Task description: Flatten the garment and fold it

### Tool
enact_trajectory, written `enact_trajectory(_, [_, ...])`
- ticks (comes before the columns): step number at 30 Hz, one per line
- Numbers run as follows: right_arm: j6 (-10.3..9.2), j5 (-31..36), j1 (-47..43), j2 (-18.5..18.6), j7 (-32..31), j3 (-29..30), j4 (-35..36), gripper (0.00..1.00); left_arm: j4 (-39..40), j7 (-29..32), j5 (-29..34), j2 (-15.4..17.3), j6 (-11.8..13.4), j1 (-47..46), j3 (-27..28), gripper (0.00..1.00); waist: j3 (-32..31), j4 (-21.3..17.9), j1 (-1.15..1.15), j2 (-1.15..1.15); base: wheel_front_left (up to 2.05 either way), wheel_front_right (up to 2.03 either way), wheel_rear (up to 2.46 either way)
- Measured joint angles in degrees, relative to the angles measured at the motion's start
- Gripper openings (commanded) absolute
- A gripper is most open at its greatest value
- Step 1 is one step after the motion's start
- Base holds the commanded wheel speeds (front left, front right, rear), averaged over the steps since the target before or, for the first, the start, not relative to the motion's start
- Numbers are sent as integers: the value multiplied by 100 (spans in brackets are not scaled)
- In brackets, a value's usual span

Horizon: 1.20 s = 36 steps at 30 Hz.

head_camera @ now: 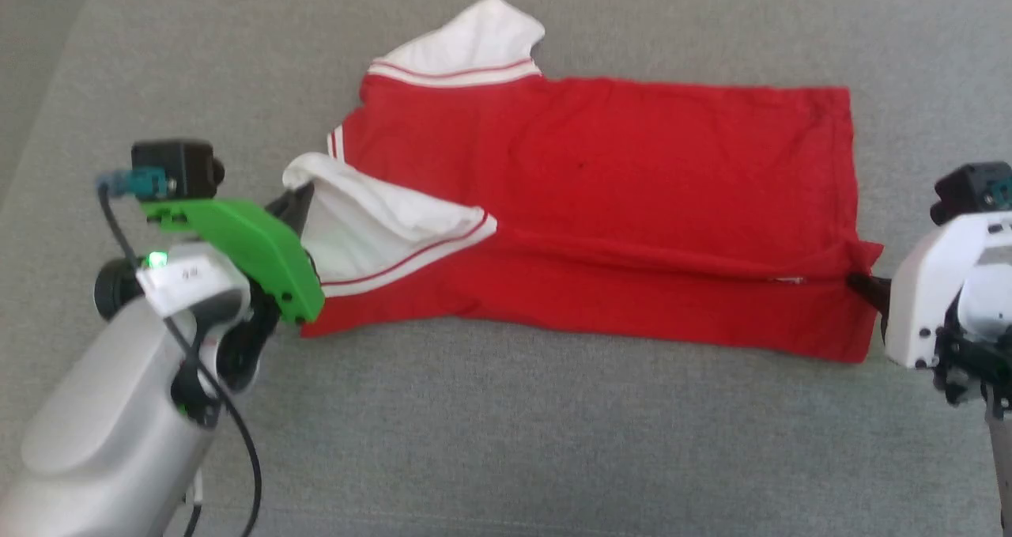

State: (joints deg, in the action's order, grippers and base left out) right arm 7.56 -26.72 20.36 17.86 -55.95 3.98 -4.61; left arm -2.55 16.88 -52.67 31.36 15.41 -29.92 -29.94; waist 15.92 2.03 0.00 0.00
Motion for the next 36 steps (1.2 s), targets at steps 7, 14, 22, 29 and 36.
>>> enact_trajectory(7, [0, 253, 572, -20, -458, -130, -229, 0, -678, 178, 76, -227, -199, -741, -165, 0, 554, -20, 1, 0, 0, 0, 0])
enact_trajectory(14, [2, 354, 901, -25, -814, -223, -342, 0, -1458, 349, 73, -500, -414, -1044, -371, 0, 968, -35, 1, 0, 0, 0, 0])
enact_trajectory(22, [2, 269, 948, -48, -851, -183, -406, 100, -2022, 371, 13, -660, -631, -1221, -417, 100, 908, -47, 1, 0, 0, 0, 0])
enact_trajectory(29, [1, 93, 686, -216, -363, 232, -382, 100, -2113, 101, -29, -710, -669, -1212, -312, 100, 509, -19, 1, 0, 0, 0, 0])
enact_trajectory(36, [1, -53, 206, -472, 1023, 713, 42, 100, -1646, -1039, 87, -499, -649, -903, 44, 100, -109, 1, 0, 0, 0, 0, 0])
